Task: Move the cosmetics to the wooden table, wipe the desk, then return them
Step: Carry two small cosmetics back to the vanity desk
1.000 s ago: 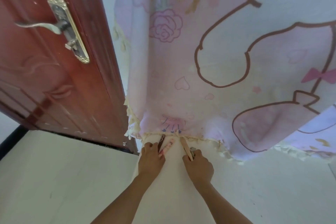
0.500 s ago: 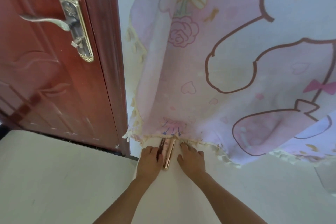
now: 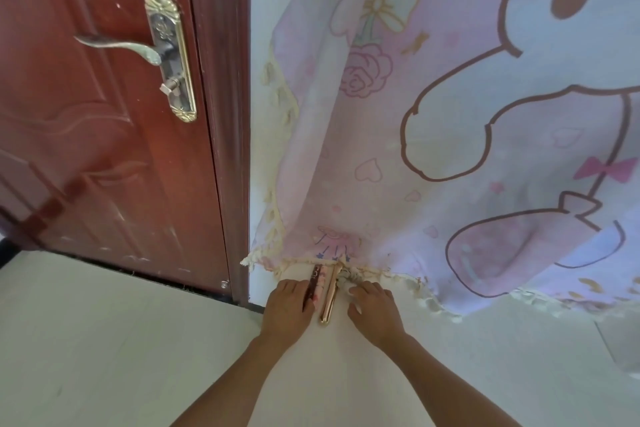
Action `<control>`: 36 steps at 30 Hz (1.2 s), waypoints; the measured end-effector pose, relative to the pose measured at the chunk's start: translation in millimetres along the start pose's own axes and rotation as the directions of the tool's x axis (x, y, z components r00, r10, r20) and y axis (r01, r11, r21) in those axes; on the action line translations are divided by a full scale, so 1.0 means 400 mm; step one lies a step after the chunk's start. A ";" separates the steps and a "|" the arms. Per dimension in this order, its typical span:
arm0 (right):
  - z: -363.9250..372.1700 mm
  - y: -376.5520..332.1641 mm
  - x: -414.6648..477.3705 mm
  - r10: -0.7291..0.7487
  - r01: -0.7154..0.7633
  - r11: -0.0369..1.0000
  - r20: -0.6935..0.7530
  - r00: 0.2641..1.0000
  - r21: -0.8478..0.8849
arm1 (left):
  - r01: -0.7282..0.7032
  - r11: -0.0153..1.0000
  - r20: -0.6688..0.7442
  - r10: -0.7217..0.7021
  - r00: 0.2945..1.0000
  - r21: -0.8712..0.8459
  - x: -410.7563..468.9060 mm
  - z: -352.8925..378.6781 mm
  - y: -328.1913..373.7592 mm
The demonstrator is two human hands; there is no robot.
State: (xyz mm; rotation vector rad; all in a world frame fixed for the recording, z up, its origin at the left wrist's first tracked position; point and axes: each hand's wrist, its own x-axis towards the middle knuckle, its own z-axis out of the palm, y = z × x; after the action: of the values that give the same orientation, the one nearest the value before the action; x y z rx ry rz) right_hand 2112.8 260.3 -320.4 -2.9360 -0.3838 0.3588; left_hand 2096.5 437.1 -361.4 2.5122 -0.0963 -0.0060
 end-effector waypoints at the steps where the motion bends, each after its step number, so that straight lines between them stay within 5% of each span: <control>1: -0.001 0.003 -0.007 -0.001 0.001 1.000 -0.021 1.000 0.014 | -0.017 1.000 0.003 0.017 1.000 0.024 -0.001 -0.001 -0.002; 14: -0.027 -0.009 -0.047 -0.125 0.118 0.992 -0.184 0.975 -0.049 | -0.090 0.990 -0.093 0.100 0.991 0.107 -0.069 -0.057 -0.034; 24: -0.009 -0.138 -0.046 -0.461 0.459 0.886 -0.253 0.850 -0.072 | 0.201 0.961 -0.284 -0.142 0.948 0.191 -0.278 -0.178 -0.073; 32: 0.108 -0.399 -0.107 -0.773 0.767 0.633 -0.145 0.618 -0.105 | 0.604 0.785 -0.397 -0.515 0.759 0.136 -0.651 -0.210 -0.095; 36: 0.137 -0.543 -0.226 -0.874 0.860 0.480 -0.016 0.485 -0.173 | 0.741 0.671 -0.468 -0.653 0.596 0.009 -0.864 -0.239 -0.099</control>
State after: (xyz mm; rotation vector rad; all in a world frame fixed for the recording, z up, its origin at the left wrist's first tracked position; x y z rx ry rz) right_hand 1963.5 450.0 -313.2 -2.3825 -1.8400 0.0114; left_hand 1757.0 549.7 -313.6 2.5080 1.1506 0.2493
